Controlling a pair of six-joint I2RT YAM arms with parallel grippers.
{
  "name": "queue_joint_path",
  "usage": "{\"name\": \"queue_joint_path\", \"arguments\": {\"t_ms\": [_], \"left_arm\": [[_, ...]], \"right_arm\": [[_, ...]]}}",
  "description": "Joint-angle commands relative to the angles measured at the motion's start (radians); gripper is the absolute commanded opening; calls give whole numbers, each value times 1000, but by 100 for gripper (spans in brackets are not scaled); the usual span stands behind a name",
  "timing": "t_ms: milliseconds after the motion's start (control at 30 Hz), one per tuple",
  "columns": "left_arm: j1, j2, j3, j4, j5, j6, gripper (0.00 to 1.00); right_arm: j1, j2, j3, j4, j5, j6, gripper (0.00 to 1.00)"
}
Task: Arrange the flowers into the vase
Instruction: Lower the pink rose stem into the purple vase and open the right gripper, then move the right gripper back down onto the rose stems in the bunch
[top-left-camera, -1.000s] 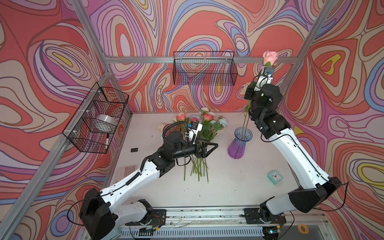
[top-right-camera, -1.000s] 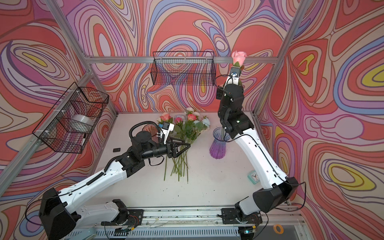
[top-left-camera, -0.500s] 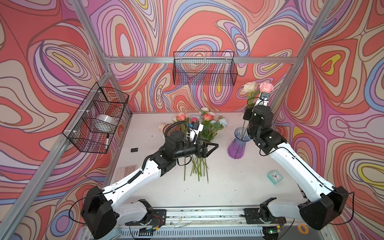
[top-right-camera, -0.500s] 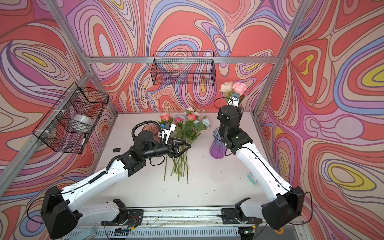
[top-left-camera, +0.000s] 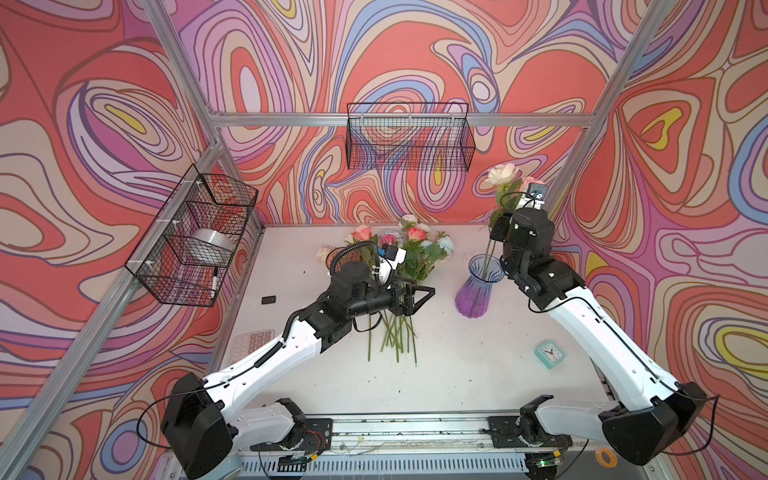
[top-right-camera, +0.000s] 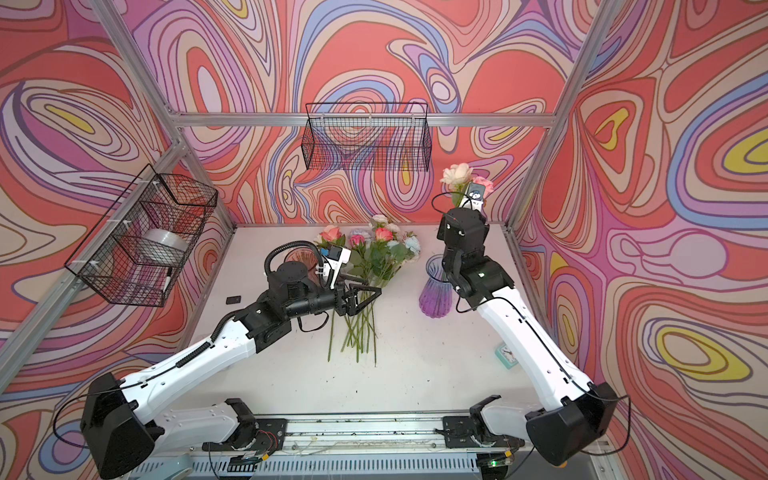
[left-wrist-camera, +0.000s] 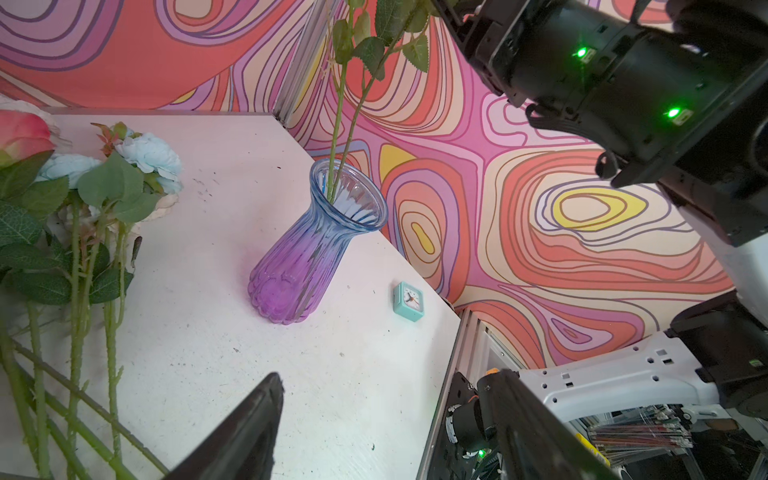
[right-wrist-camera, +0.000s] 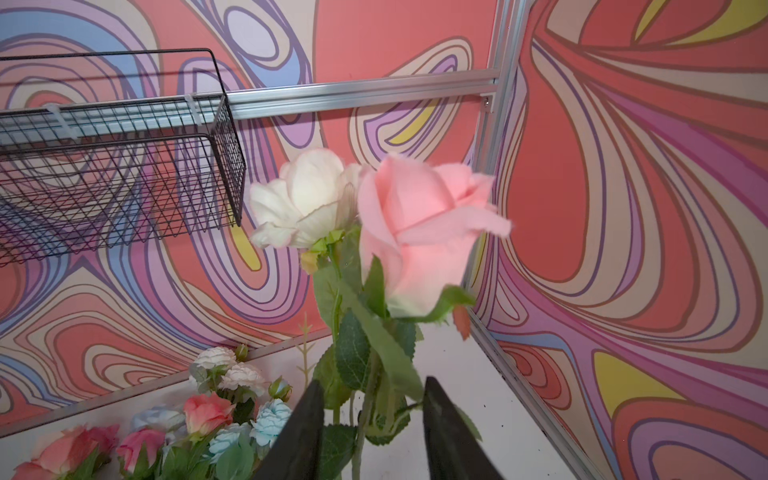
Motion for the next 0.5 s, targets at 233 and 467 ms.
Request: {"name": "queue_joint_path", "arguments": {"t_ms": [233, 467], "left_arm": [[-2, -104, 47, -113, -221, 128, 83], [0, -111, 133, -363, -783, 155, 82]], "right_arm": [[11, -68, 145, -218, -299, 128, 48], [266, 31, 53, -203, -277, 236, 33]]}}
